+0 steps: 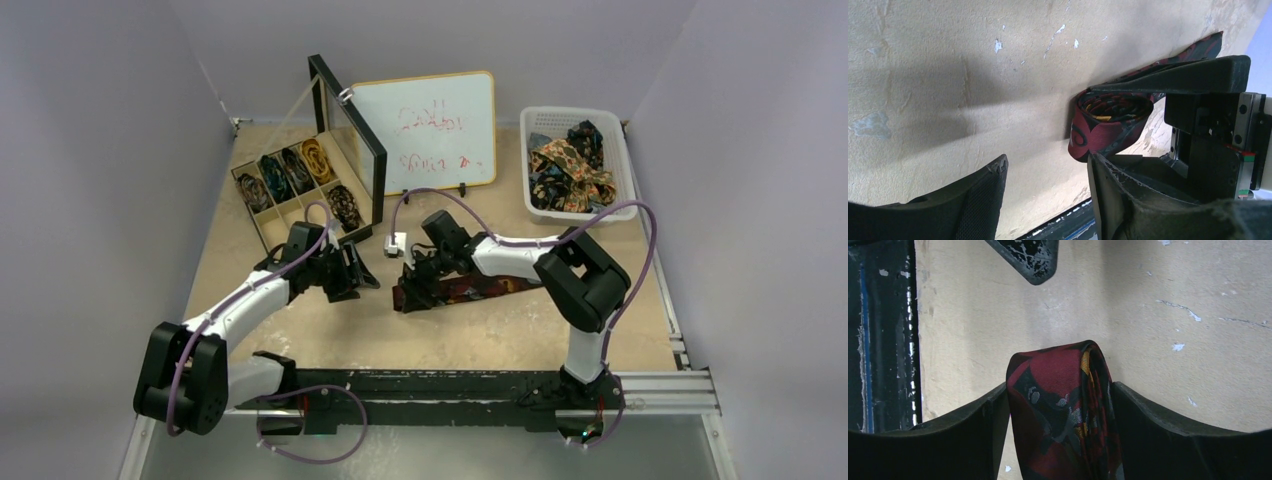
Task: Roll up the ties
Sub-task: Roll the tie at the center of the board.
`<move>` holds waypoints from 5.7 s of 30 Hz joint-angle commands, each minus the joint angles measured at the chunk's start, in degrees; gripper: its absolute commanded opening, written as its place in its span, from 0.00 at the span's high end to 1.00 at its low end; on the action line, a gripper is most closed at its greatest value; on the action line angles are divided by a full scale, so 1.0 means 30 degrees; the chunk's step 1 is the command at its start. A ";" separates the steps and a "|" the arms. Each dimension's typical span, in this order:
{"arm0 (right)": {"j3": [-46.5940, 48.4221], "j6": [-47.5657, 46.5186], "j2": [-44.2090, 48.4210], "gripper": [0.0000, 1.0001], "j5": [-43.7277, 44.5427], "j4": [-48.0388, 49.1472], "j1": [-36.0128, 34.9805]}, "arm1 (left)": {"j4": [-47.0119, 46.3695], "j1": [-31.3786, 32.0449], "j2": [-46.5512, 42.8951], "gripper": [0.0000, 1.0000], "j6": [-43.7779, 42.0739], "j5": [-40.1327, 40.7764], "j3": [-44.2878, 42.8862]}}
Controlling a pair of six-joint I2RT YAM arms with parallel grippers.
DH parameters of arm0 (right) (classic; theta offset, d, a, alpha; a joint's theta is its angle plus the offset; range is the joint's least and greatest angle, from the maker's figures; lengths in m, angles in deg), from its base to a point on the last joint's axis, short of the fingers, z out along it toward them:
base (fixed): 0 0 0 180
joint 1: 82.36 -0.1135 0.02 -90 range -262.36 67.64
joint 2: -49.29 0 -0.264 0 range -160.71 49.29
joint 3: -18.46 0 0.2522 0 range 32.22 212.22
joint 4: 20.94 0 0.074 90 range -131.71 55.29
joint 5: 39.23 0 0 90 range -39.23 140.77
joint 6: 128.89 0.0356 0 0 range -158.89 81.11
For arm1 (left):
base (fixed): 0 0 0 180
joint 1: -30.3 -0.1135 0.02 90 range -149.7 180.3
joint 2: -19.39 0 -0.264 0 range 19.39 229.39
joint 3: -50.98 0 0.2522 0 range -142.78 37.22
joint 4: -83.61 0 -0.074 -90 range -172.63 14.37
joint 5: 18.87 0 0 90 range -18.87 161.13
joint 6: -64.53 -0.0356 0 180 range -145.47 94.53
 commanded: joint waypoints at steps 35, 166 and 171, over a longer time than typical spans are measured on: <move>-0.9714 2.3290 0.8708 0.50 0.4367 0.9473 0.3648 | -0.9544 -0.0159 0.3829 0.44 0.0308 -0.6507 0.2180; 0.1508 -0.3213 -0.0665 0.26 0.4193 -0.0069 -0.2881 | 0.2720 -0.0565 -0.4062 0.22 0.0780 0.4124 -0.0773; 0.1433 -0.3442 -0.0458 0.47 0.4335 -0.0469 -0.3018 | 0.2329 -0.0622 -0.3862 0.22 0.0731 0.3800 -0.0454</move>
